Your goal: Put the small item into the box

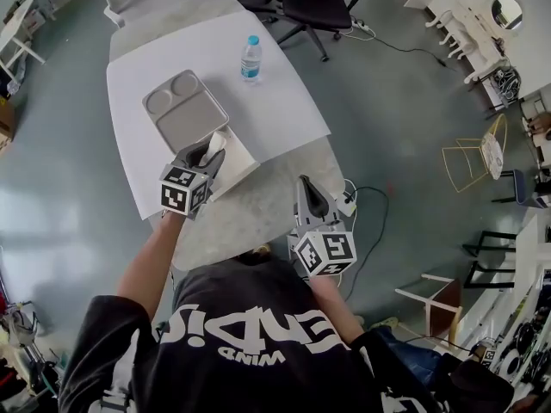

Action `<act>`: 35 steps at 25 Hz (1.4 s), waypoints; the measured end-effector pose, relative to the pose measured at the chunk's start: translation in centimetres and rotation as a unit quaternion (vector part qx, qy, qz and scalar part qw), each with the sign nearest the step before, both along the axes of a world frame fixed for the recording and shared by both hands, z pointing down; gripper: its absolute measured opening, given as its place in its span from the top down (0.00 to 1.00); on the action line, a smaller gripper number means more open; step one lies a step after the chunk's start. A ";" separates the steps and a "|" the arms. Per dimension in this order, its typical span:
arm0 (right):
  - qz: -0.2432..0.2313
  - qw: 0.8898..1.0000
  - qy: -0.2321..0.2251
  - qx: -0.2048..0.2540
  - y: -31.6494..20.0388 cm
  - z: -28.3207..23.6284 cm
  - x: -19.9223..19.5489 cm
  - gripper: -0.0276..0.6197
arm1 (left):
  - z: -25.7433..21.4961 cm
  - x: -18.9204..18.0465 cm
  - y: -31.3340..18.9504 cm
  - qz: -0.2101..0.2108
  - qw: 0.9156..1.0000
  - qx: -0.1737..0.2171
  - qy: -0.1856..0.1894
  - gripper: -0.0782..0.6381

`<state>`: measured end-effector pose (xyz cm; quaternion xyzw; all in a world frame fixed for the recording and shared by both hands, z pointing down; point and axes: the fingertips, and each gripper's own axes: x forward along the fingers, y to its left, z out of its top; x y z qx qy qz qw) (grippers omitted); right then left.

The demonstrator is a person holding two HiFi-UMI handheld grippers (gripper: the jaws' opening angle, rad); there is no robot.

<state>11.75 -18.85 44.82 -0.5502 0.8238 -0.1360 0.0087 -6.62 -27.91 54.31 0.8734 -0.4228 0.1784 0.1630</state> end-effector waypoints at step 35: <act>0.003 0.999 -0.009 -0.035 -2.6 2.3 1.9 0.93 | 14.9 3.8 -0.7 0.116 0.952 -0.179 -0.221 0.69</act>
